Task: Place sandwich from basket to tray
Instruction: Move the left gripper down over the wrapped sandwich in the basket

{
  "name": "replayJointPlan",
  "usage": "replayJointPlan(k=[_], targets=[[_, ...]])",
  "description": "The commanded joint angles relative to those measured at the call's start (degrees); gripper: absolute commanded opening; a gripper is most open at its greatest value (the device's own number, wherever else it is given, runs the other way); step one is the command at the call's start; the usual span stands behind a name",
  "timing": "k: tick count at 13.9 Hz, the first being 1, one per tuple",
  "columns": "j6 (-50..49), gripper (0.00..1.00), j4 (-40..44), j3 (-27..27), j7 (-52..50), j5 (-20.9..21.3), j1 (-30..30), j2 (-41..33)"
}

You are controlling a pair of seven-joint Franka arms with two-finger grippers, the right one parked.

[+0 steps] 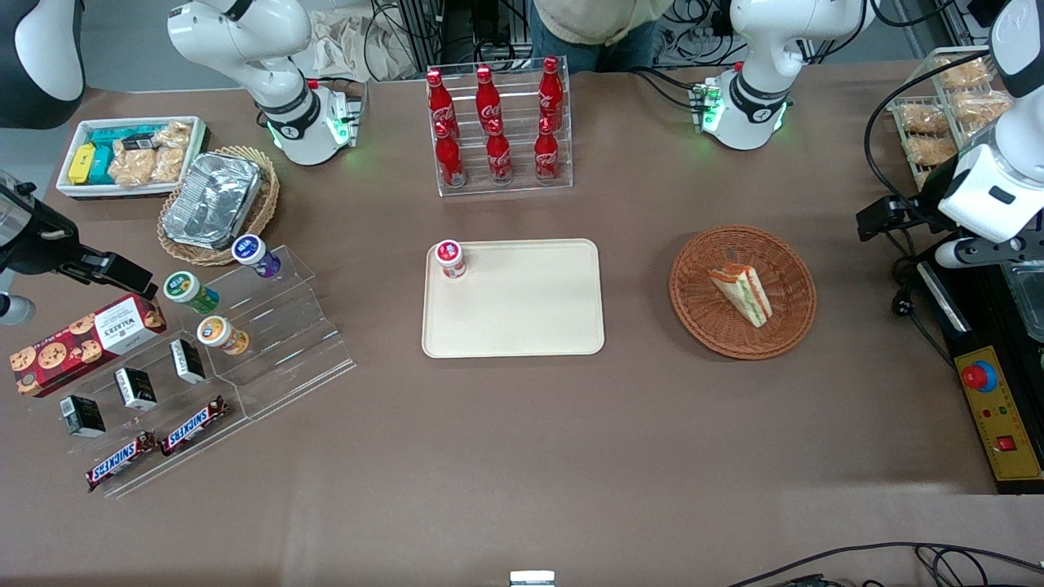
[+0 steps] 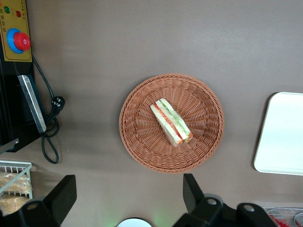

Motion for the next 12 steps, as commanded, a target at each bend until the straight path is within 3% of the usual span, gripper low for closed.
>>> replayJointPlan(k=[1, 7, 12], targets=[[-0.90, 1.00, 1.34, 0.06, -0.88, 0.50, -0.52, 0.13], [-2.13, 1.00, -0.32, 0.06, -0.96, 2.25, -0.52, -0.31], [6.01, 1.00, -17.09, 0.06, -3.68, 1.73, -0.52, -9.09]])
